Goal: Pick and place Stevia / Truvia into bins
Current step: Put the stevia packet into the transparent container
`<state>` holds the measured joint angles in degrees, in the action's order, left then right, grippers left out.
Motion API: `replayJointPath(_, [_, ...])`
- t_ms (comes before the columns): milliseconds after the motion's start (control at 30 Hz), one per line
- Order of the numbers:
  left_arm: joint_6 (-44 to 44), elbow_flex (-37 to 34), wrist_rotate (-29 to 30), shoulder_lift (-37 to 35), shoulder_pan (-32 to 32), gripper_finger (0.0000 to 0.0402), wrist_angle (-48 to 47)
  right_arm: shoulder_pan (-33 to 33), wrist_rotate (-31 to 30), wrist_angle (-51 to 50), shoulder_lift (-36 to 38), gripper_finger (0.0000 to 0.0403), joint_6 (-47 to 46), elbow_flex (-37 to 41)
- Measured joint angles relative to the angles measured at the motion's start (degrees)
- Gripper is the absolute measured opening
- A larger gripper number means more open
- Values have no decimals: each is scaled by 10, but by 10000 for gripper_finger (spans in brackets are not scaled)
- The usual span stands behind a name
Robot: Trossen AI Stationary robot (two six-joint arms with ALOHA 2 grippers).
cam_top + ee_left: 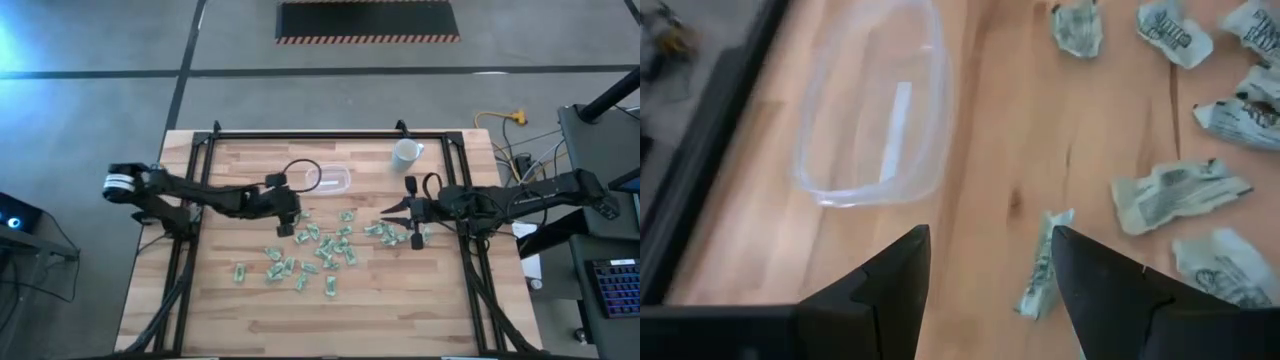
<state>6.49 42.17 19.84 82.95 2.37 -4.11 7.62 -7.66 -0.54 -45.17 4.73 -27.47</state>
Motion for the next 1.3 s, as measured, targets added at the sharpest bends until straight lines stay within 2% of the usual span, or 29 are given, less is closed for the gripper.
replayJointPath(300, [5,17,-61,55,38,193,-11,0,1,-23,0,59,-18,7])
replayJointPath(733, [4,15,-147,86,61,193,-10,0,1,-22,0,59,-32,29])
replayJointPath(1300, [-3,15,-161,115,64,193,-10,0,1,-17,1,59,-59,45])
